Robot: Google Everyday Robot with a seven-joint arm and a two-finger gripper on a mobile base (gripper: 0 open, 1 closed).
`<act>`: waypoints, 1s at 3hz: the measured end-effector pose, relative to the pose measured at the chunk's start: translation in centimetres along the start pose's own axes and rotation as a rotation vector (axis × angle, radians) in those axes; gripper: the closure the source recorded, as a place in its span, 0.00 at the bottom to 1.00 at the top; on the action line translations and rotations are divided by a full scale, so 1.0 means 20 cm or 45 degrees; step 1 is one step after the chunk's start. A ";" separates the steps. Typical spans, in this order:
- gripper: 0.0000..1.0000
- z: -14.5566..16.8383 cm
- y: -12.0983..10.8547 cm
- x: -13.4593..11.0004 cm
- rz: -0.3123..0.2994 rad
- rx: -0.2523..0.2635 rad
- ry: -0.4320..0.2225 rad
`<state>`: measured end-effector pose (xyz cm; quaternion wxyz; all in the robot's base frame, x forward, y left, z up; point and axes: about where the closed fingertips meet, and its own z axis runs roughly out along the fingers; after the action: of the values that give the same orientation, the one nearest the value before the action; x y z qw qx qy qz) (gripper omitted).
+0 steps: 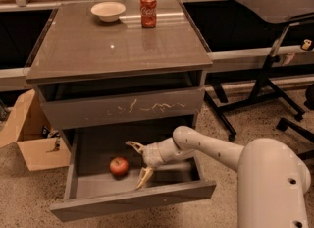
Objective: Pick apple from middle drawer and place on counter
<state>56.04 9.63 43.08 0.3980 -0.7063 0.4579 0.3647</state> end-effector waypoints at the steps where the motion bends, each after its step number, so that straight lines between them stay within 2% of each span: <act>1: 0.00 0.00 0.00 0.00 0.000 0.000 0.000; 2: 0.00 -0.13 -0.01 -0.08 -0.063 0.102 0.025; 3: 0.00 -0.33 -0.02 -0.21 -0.159 0.246 0.060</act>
Offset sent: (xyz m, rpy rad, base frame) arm 0.0065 -0.0615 0.0858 0.0415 -0.2490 -0.1770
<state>56.06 5.36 49.50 0.4753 -0.7002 0.4552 0.2767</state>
